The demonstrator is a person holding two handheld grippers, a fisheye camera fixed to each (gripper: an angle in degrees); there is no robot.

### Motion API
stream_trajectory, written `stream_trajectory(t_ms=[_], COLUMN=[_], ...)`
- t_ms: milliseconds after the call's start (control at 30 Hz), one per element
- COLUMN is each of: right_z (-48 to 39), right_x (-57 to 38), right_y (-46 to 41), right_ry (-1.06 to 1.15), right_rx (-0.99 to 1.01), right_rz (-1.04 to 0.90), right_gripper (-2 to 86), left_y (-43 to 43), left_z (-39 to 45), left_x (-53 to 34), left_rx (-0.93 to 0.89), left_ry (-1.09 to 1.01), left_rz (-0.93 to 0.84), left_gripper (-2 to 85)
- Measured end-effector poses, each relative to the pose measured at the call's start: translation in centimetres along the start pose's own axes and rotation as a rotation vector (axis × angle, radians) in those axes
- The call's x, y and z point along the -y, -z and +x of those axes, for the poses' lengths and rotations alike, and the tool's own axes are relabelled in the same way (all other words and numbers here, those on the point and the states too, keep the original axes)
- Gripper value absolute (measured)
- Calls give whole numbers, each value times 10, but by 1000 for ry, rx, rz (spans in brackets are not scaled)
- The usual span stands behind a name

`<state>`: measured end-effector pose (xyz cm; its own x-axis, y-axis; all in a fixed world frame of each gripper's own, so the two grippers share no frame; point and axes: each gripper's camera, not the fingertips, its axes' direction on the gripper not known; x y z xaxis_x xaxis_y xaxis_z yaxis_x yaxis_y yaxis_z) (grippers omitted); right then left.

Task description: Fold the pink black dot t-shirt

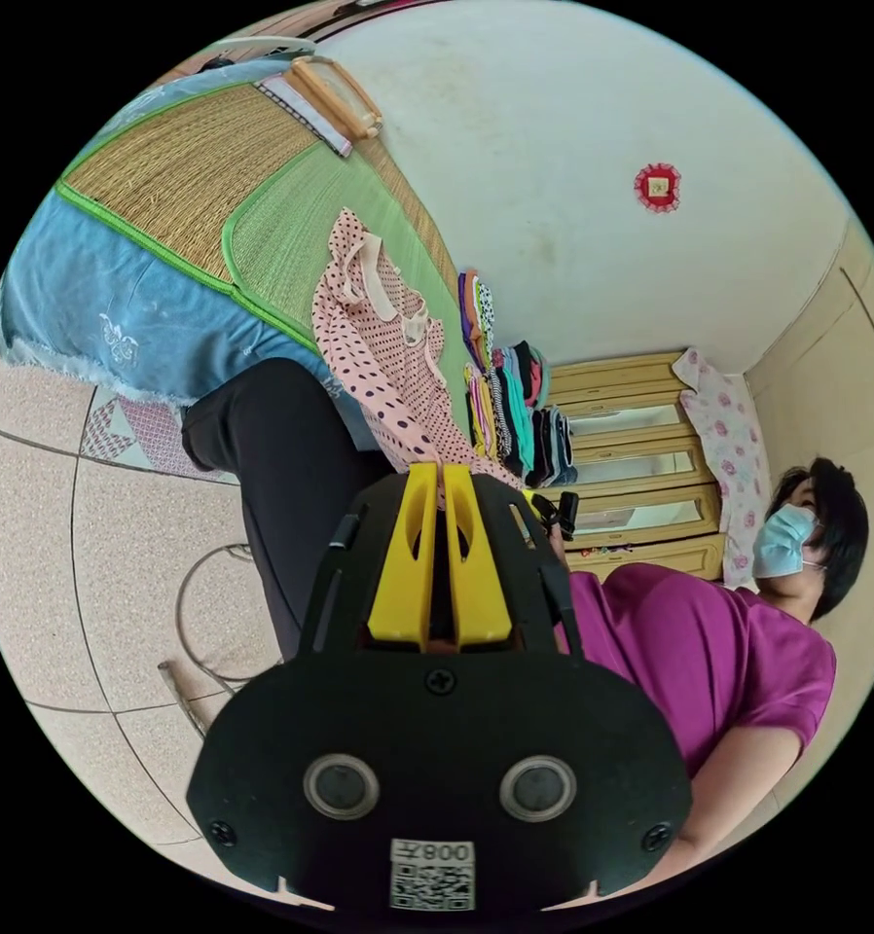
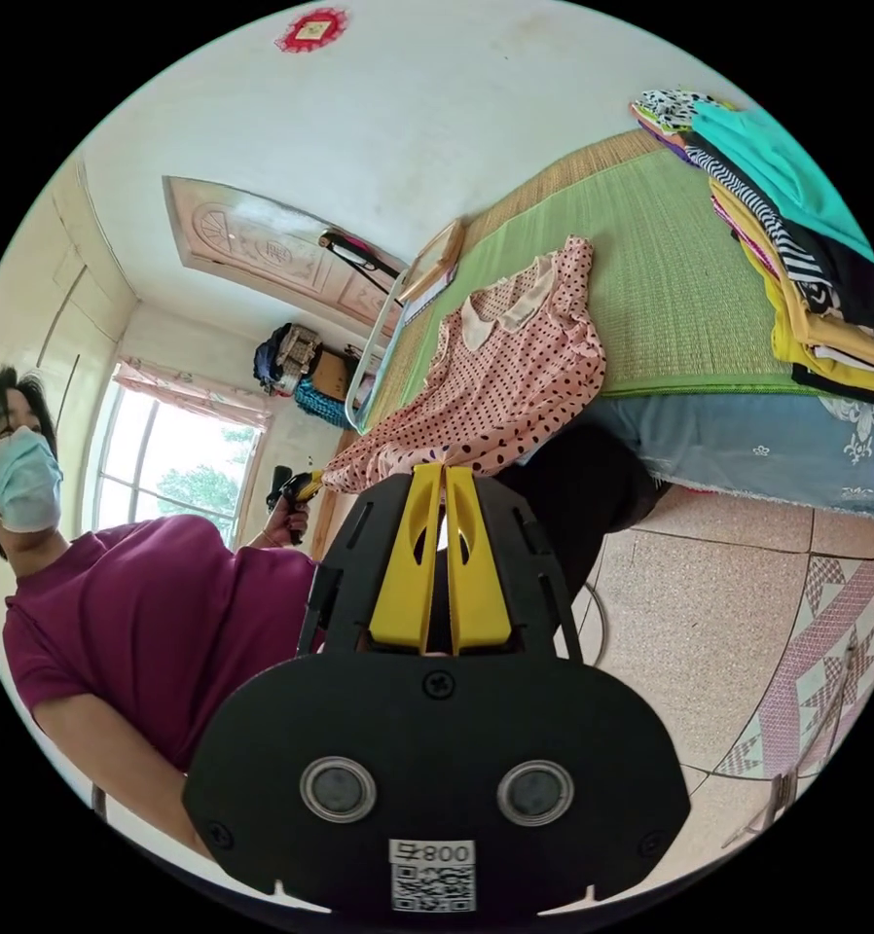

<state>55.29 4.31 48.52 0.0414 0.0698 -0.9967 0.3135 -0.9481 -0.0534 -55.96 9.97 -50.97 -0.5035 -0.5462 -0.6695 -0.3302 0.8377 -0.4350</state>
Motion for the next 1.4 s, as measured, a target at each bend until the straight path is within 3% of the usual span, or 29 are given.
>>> stream_trajectory(t_ms=[267, 600, 967, 1400], right_z=[-1, 12, 57, 172], right_x=[-15, 33, 210, 404], right_y=[19, 22, -19, -127], right_ry=[34, 77, 76, -90], right_rx=[23, 25, -59, -94], right_rz=[47, 101, 69, -93], right_gripper=[3, 3, 3, 4], left_y=[7, -9, -61, -164], left_z=[6, 9, -10, -108], left_x=[9, 98, 266, 463], left_rx=[-29, -54, 18, 89], left_ry=[-31, -105, -126, 102], left_rz=[7, 59, 87, 99], left_gripper=[8, 7, 7, 9])
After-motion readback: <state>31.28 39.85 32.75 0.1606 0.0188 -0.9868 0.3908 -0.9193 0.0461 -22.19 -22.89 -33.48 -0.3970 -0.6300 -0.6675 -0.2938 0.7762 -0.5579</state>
